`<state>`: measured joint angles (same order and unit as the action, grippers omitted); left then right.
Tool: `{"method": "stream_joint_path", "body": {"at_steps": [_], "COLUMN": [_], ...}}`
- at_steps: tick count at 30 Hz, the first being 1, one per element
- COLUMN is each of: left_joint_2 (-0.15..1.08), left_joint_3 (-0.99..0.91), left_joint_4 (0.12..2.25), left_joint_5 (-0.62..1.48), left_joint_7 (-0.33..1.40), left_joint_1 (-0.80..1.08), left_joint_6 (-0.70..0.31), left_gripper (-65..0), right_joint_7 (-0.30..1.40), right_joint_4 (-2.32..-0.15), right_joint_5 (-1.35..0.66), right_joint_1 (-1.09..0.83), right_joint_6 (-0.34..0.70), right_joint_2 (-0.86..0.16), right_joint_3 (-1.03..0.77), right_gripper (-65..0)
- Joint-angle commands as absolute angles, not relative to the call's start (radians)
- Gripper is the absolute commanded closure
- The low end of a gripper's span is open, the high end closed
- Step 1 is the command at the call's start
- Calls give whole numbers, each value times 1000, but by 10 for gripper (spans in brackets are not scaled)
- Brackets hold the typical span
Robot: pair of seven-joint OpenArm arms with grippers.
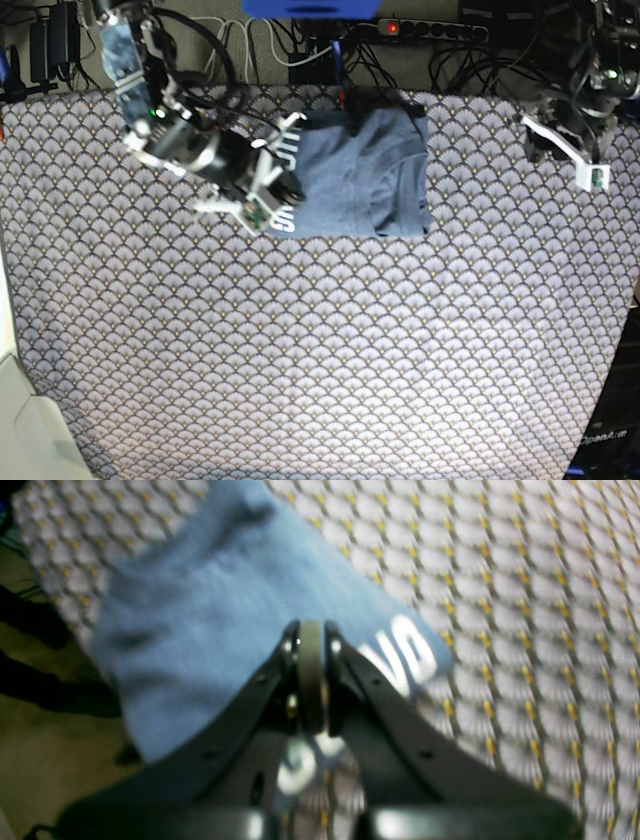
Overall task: Fold the T-shirt properly
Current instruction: 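Press the folded bundle flat with the right gripper and release, then grip the bundle's sides with both grippers and square it up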
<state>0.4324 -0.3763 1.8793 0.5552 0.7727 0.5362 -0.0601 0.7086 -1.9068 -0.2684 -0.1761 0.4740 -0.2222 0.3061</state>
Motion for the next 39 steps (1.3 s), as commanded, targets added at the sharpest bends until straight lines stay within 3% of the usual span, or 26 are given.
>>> {"method": "stream_joint_path", "body": {"at_steps": [1, 14, 20, 26, 34, 36, 39], "left_joint_2": [444, 453, 456, 456, 446, 444, 444], "left_joint_3": [-374, -352, -354, -352, -343, -320, -249], "left_joint_4": [1890, 1891, 1890, 1890, 1923, 1925, 1919], "left_joint_5": [561, 553, 552, 552, 562, 562, 562], "left_joint_7": [754, 754, 754, 754, 756, 756, 756], "left_joint_1": [536, 545, 549, 549, 584, 596, 598], "left_joint_6": [-64, -64, -64, -64, -64, -64, -64], "left_gripper": [-262, -262, -262, -262, -255, -222, -90], "right_joint_7": [680, 674, 542, 518, 526, 527, 529], "right_joint_4": [-1939, -1862, -1716, -1659, -1886, -1942, -1959], "right_joint_5": [-286, -285, -285, -285, -285, -285, -285], "right_joint_1": [-185, -231, -239, -234, -266, -275, -282], "right_joint_6": [479, 479, 479, 479, 479, 479, 479], "right_joint_2": [-225, -223, -225, -225, -275, -278, -275], "right_joint_3": [298, 292, 300, 300, 283, 245, 171], "right_gripper": [0, 0, 0, 0, 0, 0, 0]}}
